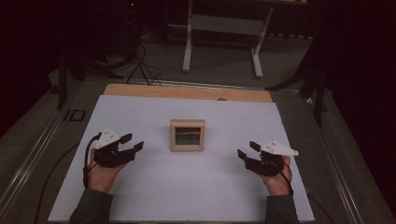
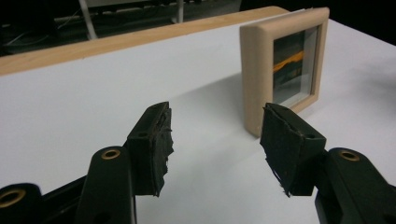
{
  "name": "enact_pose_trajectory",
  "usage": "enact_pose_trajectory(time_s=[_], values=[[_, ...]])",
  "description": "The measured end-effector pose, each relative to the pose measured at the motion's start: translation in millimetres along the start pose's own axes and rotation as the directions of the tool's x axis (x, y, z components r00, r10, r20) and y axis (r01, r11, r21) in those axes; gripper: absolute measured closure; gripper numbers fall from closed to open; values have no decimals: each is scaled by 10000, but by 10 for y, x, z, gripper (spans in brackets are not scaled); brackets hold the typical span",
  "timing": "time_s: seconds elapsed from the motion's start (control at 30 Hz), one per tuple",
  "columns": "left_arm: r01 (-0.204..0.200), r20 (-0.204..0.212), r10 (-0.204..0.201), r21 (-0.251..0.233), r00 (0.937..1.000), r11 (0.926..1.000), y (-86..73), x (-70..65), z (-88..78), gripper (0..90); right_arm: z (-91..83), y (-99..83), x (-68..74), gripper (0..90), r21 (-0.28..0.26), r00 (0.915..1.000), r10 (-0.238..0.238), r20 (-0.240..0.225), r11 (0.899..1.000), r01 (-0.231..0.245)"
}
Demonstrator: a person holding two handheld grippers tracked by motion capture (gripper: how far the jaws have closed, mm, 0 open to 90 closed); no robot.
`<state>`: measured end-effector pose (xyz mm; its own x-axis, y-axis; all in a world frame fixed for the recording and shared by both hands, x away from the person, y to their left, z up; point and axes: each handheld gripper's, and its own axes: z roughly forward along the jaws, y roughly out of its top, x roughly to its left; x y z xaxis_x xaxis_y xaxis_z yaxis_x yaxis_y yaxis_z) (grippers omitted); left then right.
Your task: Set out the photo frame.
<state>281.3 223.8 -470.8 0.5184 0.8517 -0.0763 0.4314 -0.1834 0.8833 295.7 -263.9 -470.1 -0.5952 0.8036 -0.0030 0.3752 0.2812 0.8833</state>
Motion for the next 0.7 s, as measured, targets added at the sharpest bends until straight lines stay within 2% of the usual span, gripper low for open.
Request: enact_pose_trajectory(time_s=[0.27,0.4,0.57,0.7], values=[[99,-40,-99,-94,9999,9999,-147,57,-142,431,-146,-144,-81,374,-111,9999,100,79,9999,-99],[-36,-93,36,-60,10000,10000,-211,44,-202,429,-200,-191,-108,374,-196,9996,250,94,9995,-248],[90,-117,-91,-140,9999,9999,-278,64,-288,426,-289,-261,-167,374,-400,9984,537,161,9978,-530],[120,-179,-120,-23,9998,9999,-347,92,-342,424,-356,-329,-202,375,-419,9975,645,291,9971,-633]])
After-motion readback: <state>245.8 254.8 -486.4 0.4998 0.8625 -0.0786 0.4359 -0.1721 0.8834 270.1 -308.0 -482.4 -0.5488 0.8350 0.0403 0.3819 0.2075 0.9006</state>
